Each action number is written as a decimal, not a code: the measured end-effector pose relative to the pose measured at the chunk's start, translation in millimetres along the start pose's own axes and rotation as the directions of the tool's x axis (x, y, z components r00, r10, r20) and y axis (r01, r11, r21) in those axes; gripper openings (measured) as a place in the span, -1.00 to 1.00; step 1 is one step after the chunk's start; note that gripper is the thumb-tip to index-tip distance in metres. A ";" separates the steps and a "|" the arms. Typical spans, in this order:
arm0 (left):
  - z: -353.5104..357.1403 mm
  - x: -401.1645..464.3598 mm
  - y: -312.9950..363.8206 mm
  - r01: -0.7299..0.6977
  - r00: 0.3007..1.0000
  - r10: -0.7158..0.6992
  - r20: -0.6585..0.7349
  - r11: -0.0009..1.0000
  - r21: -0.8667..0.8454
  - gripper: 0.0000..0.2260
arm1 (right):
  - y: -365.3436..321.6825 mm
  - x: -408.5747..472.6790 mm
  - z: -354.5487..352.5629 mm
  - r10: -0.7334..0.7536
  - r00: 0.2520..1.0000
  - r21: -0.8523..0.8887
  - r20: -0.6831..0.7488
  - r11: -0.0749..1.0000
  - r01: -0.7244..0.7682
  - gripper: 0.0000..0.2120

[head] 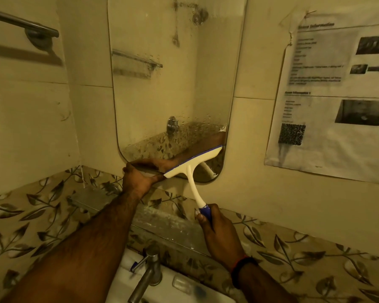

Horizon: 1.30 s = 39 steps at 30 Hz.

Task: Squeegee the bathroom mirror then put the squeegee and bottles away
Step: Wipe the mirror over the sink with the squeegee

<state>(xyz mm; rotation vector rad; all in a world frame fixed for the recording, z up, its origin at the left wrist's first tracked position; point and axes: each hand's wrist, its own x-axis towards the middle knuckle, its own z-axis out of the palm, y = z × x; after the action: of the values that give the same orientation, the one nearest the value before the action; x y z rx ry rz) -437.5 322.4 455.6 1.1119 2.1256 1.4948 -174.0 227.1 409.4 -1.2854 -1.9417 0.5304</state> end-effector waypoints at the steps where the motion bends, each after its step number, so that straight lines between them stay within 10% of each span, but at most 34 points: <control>1: -0.2 -0.6 0.3 0.001 1.000 -0.001 0.002 1.000 0.004 0.16 | 1.4 -0.6 -3.5 0.001 1.000 -0.010 0.011 1.000 0.000 -0.82; 39: 4.1 -4.2 3.9 0.002 0.999 -0.002 -0.042 1.000 -0.003 0.07 | 36.5 -43.8 -52.1 -0.034 0.999 -0.235 0.020 0.971 0.038 -0.88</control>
<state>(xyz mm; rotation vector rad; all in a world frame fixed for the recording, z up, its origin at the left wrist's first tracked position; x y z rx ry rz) -430.5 322.6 456.7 1.0858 2.1515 1.5325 -102.2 199.5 402.8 -1.3913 -2.0852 0.2981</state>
